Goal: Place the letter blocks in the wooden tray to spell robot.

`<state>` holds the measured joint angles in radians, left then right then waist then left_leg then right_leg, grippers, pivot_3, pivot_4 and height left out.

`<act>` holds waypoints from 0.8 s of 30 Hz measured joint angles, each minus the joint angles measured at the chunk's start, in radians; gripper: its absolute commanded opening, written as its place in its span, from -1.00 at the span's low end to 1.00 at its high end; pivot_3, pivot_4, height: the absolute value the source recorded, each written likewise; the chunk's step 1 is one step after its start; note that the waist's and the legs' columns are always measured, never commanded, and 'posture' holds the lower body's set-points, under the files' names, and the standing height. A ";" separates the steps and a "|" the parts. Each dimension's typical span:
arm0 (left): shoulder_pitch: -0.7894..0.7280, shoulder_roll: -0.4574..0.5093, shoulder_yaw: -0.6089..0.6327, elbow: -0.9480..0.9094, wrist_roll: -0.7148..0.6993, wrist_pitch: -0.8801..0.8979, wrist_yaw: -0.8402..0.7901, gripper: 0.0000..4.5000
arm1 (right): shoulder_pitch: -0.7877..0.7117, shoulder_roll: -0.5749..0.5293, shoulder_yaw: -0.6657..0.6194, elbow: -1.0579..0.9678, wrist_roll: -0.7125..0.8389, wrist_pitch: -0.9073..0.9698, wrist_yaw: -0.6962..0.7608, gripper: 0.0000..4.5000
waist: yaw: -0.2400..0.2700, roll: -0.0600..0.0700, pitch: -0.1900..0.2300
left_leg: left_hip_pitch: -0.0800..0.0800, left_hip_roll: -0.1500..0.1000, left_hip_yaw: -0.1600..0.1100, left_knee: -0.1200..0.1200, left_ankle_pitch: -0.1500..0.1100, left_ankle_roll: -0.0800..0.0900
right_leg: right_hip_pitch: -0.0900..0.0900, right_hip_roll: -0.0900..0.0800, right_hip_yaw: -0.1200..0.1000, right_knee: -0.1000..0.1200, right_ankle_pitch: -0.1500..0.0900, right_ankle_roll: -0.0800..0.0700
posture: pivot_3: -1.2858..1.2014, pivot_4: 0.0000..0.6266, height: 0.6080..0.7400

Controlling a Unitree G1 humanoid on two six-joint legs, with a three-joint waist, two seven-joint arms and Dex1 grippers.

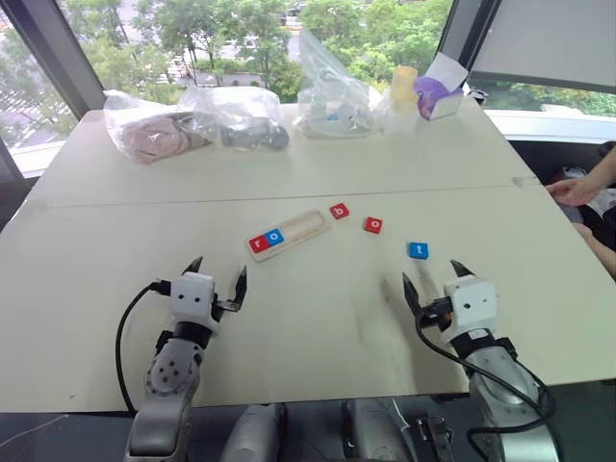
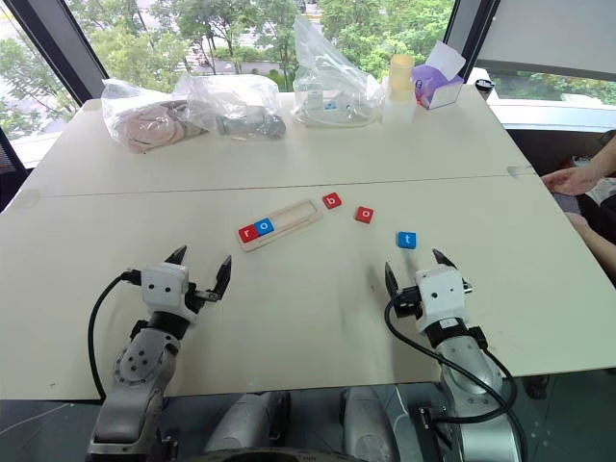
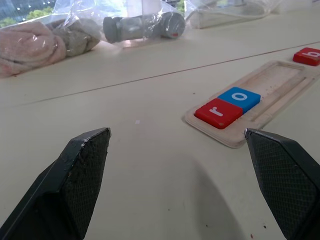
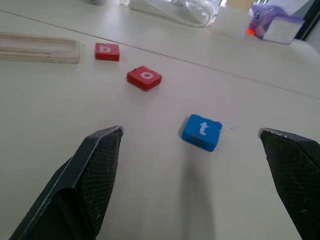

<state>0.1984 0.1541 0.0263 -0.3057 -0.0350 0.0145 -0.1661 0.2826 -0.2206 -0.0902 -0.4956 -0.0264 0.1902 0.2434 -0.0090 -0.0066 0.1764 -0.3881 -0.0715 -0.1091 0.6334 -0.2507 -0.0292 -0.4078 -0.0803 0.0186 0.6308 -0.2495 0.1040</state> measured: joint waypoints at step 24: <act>-0.055 0.000 -0.020 -0.173 0.000 0.243 -0.004 1.00 | -0.015 -0.015 0.030 -0.002 0.001 0.029 0.016 0.98 | 0.001 0.000 0.000 | 0.000 0.000 0.000 0.000 0.000 0.000 | 0.000 0.000 0.000 0.000 0.000 0.000 | 0.03 -0.52 1.00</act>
<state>0.1431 0.1545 0.0064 -0.4786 -0.0346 0.2577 -0.1701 0.2674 -0.2360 -0.0606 -0.4978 -0.0253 0.2196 0.2590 -0.0085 -0.0067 0.1765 -0.3883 -0.0715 -0.1092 0.6334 -0.2507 -0.0293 -0.4079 -0.0802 0.0184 0.6307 -0.2495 0.1041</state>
